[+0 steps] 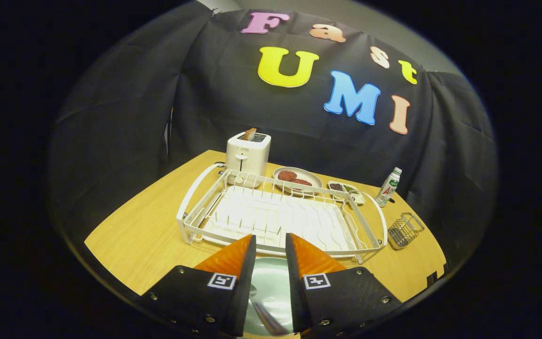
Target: Take the plate from the dish rack, then take the spoon from the basket and place it into the plate.
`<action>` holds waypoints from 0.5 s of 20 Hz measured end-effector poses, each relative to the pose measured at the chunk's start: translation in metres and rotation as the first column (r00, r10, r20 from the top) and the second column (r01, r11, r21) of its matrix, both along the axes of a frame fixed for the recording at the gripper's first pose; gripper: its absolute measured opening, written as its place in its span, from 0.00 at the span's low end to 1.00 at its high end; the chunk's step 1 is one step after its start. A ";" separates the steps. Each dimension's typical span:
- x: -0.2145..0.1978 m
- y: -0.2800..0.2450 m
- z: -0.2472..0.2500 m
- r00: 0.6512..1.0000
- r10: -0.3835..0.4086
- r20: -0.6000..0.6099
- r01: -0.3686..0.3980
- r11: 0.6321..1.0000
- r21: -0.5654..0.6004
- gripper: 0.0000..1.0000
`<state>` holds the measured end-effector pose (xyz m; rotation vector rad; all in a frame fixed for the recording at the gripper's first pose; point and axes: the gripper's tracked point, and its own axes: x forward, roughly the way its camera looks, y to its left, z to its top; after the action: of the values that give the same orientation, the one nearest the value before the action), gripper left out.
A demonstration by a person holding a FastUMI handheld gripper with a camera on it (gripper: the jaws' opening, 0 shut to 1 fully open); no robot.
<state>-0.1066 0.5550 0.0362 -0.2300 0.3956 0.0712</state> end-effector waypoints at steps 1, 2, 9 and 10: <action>0.002 -0.002 -0.002 1.000 -0.003 -0.003 0.003 1.000 0.002 0.38; 0.003 -0.004 -0.003 1.000 -0.005 -0.004 0.005 1.000 -0.004 0.38; 0.016 -0.016 -0.015 0.999 -0.024 0.038 0.026 0.998 -0.050 0.37; 0.015 -0.020 -0.010 0.998 -0.034 0.045 0.036 0.998 -0.051 0.41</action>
<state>-0.0920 0.5352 0.0260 -0.2757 0.3581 0.0215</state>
